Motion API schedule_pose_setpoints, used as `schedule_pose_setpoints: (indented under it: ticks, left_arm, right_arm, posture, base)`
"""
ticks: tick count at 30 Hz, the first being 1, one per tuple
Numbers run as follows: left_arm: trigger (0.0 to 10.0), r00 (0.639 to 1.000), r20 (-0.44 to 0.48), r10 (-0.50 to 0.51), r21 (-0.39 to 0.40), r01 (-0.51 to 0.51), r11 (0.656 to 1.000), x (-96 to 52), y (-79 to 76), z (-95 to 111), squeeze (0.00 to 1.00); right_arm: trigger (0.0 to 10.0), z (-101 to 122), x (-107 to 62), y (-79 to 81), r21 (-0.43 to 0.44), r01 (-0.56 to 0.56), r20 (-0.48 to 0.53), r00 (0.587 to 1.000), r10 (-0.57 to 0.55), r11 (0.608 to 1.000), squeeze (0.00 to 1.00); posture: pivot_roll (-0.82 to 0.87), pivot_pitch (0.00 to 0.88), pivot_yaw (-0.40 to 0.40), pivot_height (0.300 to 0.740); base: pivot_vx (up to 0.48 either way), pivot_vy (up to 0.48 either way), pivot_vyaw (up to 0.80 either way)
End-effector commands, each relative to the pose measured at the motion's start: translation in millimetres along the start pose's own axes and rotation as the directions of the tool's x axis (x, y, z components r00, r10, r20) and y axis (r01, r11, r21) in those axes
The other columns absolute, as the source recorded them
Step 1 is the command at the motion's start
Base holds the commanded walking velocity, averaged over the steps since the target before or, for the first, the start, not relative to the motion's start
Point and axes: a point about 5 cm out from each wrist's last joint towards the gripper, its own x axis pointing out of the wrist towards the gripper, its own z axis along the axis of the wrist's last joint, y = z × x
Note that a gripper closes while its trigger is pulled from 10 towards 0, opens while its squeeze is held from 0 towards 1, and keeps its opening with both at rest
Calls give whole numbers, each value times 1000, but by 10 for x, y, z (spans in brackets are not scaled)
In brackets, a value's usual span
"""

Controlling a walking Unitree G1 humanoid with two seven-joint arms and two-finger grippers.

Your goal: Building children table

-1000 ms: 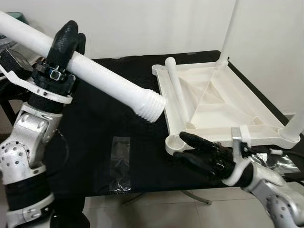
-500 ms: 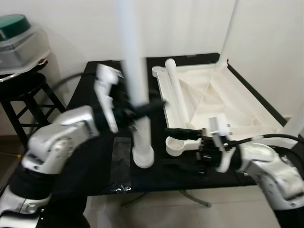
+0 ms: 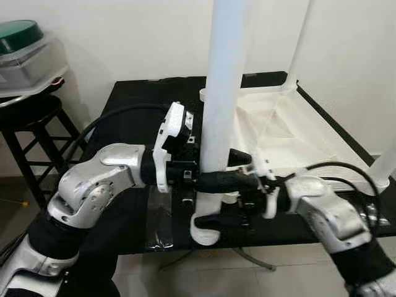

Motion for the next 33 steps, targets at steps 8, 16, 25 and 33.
schedule_pose_setpoints:
  ticks: [8,16,25,33]
  left_arm:
    - [0,986,80,-143,-14,145,989,200,-55,56,0]
    - [0,970,85,-227,-27,230,973,287,-83,51,0]
    - [10000,984,164,-67,-47,75,996,269,126,154,1000]
    - [10000,961,180,211,-48,-205,977,-203,315,217,1000]
  right_arm:
    - [1373,67,236,57,-4,-203,22,979,203,979,0]
    - [0,113,279,109,13,-294,41,955,293,956,0]
    - [0,108,222,118,24,-243,52,969,241,970,0]
    - [0,231,-79,-116,0,-69,68,995,69,998,0]
  posture:
    - [-31,85,5,740]
    - [-39,124,9,740]
    - [-51,211,18,740]
    - [-41,280,12,740]
  base:
    - [0,0,0]
    - [0,0,0]
    - [0,0,0]
    - [0,0,0]
